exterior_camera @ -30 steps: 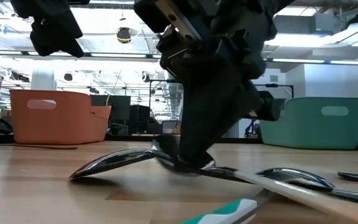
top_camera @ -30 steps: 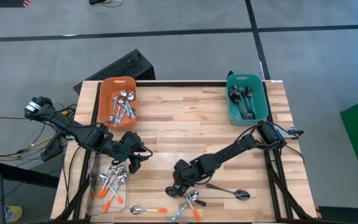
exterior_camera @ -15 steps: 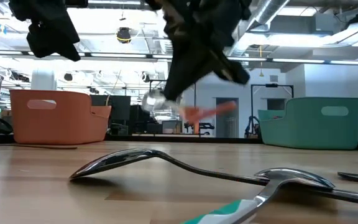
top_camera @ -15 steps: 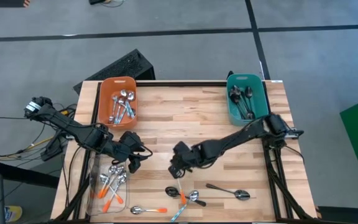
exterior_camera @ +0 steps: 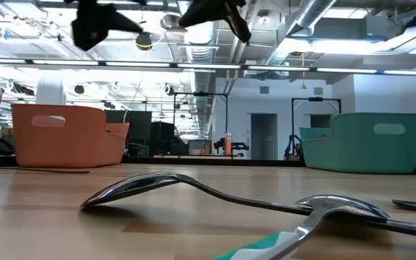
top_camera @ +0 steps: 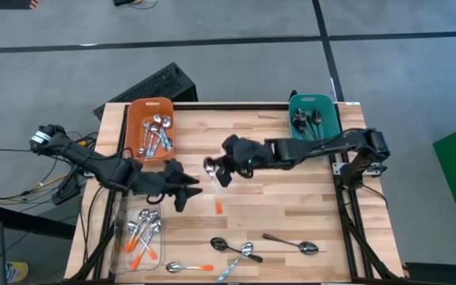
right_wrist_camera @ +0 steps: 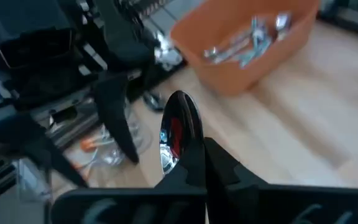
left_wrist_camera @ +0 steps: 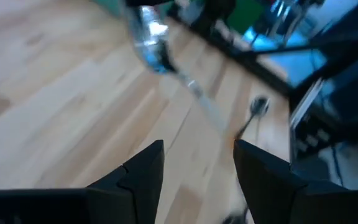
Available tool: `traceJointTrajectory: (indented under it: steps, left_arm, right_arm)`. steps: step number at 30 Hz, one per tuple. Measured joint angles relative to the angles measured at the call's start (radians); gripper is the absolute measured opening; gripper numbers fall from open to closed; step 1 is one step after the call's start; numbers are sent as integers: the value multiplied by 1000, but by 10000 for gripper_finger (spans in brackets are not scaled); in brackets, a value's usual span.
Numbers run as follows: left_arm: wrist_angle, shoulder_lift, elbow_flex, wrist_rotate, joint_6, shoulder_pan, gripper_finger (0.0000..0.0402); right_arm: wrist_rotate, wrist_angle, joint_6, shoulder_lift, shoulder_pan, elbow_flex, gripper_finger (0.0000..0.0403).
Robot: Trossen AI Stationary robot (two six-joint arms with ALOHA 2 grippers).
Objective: Sort silverware by color (type)
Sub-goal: Put the orange spoon into the transparent bin
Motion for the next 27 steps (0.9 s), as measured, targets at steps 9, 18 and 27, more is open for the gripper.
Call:
traceJointTrajectory:
  steps: [9,18,27]
  left_arm:
    - [113,-1,0,-140,29,112,180]
    - [138,-1,0,-140,60,166,90]
    - [141,-1,0,-104,73,217,7]
  right_arm:
    - [-79,181,-196,-8,-53,-1,5]
    - [-116,248,-298,-8,-96,-1,5]
    - [-205,255,-368,-8,-148,-1,6]
